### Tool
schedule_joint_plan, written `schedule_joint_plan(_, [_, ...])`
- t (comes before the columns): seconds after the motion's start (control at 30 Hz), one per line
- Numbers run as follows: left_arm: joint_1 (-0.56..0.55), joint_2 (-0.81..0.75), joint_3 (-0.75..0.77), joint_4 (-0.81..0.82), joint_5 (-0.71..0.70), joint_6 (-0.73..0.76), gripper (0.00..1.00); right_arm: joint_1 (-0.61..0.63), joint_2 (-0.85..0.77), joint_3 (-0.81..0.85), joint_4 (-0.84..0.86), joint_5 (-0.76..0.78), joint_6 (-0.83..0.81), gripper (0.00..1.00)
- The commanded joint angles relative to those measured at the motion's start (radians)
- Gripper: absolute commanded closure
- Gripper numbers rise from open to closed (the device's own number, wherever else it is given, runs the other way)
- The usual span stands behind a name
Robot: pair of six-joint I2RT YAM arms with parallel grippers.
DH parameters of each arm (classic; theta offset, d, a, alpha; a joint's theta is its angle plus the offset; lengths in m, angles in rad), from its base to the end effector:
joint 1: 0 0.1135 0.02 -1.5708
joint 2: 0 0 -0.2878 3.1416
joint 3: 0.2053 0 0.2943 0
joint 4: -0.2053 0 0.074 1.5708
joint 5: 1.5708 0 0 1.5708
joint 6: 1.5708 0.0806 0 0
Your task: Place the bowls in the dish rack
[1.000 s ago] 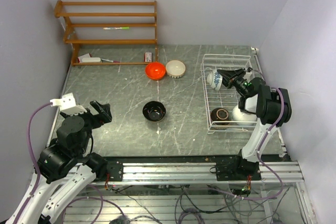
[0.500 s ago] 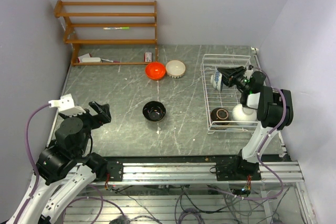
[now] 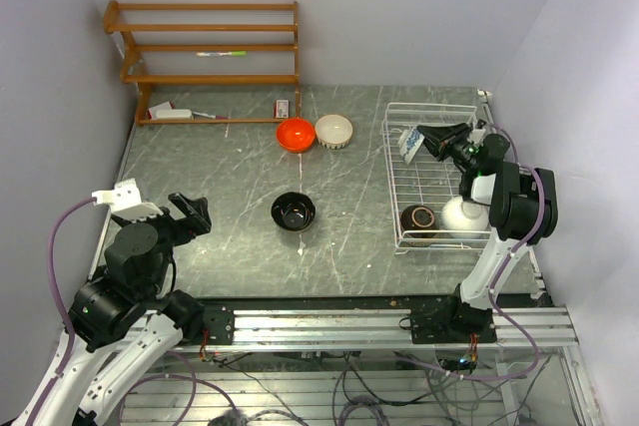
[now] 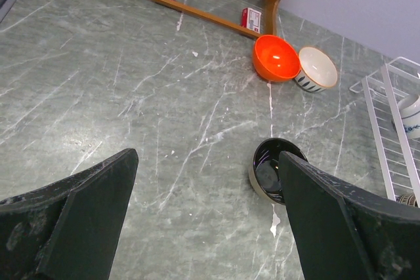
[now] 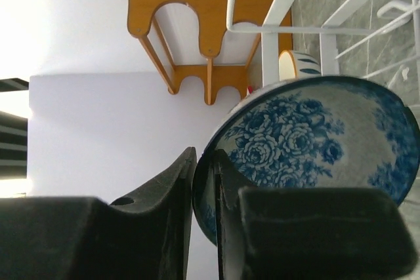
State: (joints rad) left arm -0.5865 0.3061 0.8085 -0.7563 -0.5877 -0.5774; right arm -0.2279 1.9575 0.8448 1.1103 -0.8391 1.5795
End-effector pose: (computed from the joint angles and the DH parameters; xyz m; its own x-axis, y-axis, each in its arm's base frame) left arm 0.1128 -0.0213 0.3561 -0.1827 -0.4240 -0.8870 -0.1028 0.9055 -0.4117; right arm 0.4399 -0.0405 0.1479 -0.5738 0.8189 0.0105 0.0073 -0.0077 0.9999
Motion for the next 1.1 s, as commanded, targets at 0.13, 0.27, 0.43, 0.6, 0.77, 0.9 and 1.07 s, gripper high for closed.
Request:
schedule_joint_plan(0.13, [-0.005, 0.002, 0.017, -0.006, -0.031, -0.015, 0.01, 0.007, 0.054, 0.096, 0.038, 0.045, 0.001, 1.0])
schedule_joint_plan(0.27, [-0.006, 0.007, 0.019, -0.007, -0.031, -0.016, 0.01, 0.014, 0.118, 0.139, 0.115, 0.037, 0.036, 1.0])
schedule_joint_plan(0.43, [-0.007, 0.002, 0.02, -0.007, -0.033, -0.016, 0.01, 0.017, 0.134, 0.125, 0.079, 0.048, -0.009, 1.0])
schedule_joint_plan(0.6, [-0.006, 0.003, 0.018, -0.007, -0.031, -0.015, 0.01, 0.014, 0.087, 0.061, -0.046, 0.071, -0.109, 0.96])
schedule_joint_plan(0.77, [-0.007, 0.001, 0.019, -0.006, -0.028, -0.014, 0.01, 0.009, 0.038, 0.021, -0.164, 0.089, -0.186, 0.89])
schedule_joint_plan(0.9, [-0.007, -0.006, 0.018, -0.003, -0.024, -0.012, 0.01, 0.006, 0.019, 0.015, -0.237, 0.083, -0.237, 0.73])
schedule_joint_plan(1.07, [-0.006, -0.009, 0.017, -0.002, -0.023, -0.012, 0.01, -0.002, -0.023, -0.011, -0.291, 0.091, -0.274, 0.56])
